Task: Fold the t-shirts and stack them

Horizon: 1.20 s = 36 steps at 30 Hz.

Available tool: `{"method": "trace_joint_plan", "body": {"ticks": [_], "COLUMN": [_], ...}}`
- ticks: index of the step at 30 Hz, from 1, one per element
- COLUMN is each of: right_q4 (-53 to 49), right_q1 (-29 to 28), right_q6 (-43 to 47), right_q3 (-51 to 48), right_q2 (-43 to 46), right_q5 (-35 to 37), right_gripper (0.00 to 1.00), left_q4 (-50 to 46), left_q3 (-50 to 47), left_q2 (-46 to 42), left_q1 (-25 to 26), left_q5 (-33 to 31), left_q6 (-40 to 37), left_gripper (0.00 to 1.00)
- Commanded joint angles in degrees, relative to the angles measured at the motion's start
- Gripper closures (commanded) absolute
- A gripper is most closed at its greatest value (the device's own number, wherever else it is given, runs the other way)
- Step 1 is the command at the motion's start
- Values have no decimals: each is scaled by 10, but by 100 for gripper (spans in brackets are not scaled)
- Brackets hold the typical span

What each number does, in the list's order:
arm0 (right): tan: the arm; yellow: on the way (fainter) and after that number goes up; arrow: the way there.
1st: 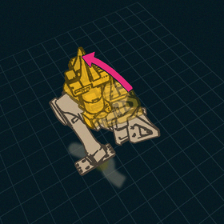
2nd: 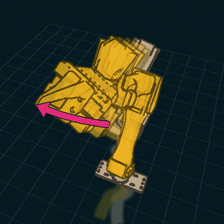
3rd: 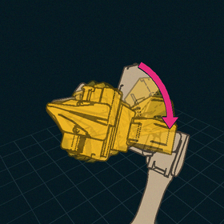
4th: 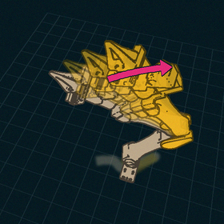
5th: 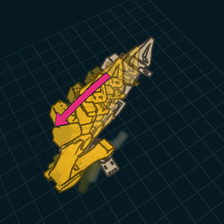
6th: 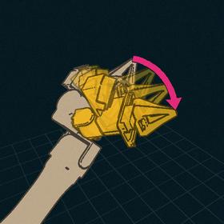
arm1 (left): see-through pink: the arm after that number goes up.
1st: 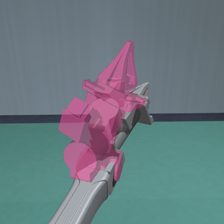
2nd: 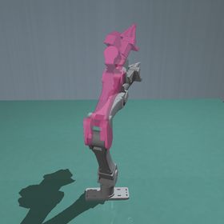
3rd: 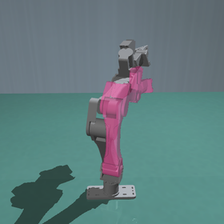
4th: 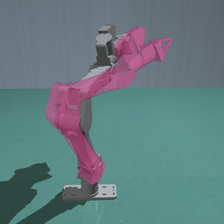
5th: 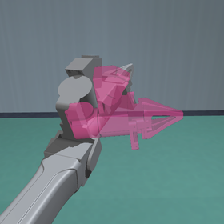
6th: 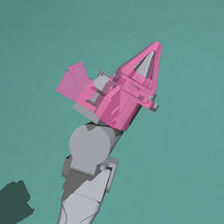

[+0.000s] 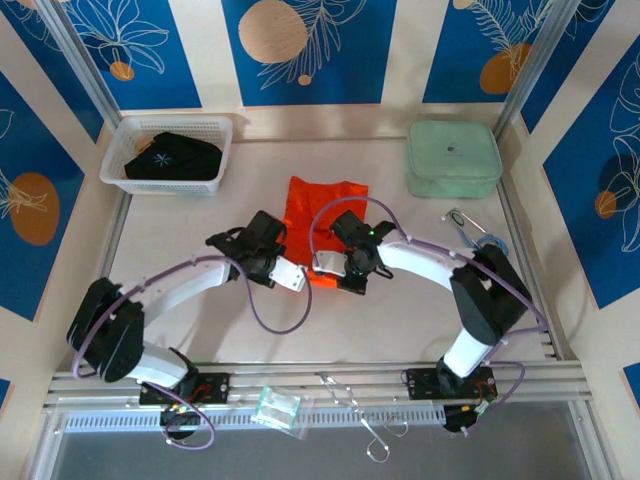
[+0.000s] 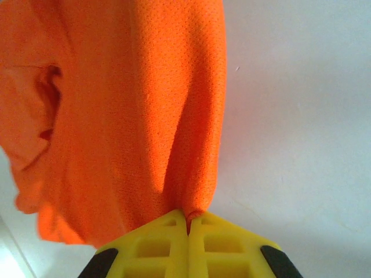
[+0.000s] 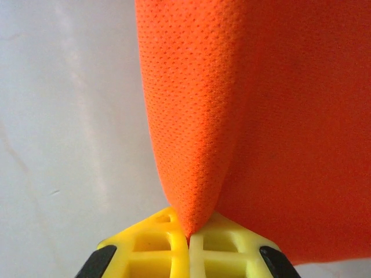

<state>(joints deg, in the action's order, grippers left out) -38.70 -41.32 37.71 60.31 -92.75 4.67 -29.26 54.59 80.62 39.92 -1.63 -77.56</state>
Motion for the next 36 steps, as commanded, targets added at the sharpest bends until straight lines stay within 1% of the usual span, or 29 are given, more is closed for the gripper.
{"method": "trace_joint_plan", "body": {"ticks": [1,8,11,13,16,18,20,24,29,36], "right_q4": [-59,-134,-172,-194,-205,-201,-194,-194,-175,-122], "right_q1": [-28,-111,-140,-152,-157,-151,-133,-71,2,71], "right_q6": [-39,-89,-106,-113,-116,-111,-102,-87,-68,-43], "right_q3": [-20,-28,-16,-3,17,31,47,80,96,116], "right_q2": [53,181,227,248,266,267,260,223,168,97], "right_q5": [15,25,10,0,13,27,40,30,15,-33], "right_gripper": [100,100,100,100,100,100,100,100,100,100], "left_q4": [-70,-142,-182,-208,-233,-230,-214,-175,-130,-101], "left_q3": [-17,-29,-22,-8,20,32,43,71,108,132], "left_q2": [-47,-171,-214,-234,-246,-243,-230,-171,-81,-4], "left_q1": [29,110,144,156,162,161,160,143,92,17], "left_q5": [-27,-86,-119,-132,-141,-149,-156,-151,-113,-70], "left_q6": [23,71,93,108,118,111,101,97,81,62], "left_gripper": [100,100,100,100,100,100,100,100,100,100]}}
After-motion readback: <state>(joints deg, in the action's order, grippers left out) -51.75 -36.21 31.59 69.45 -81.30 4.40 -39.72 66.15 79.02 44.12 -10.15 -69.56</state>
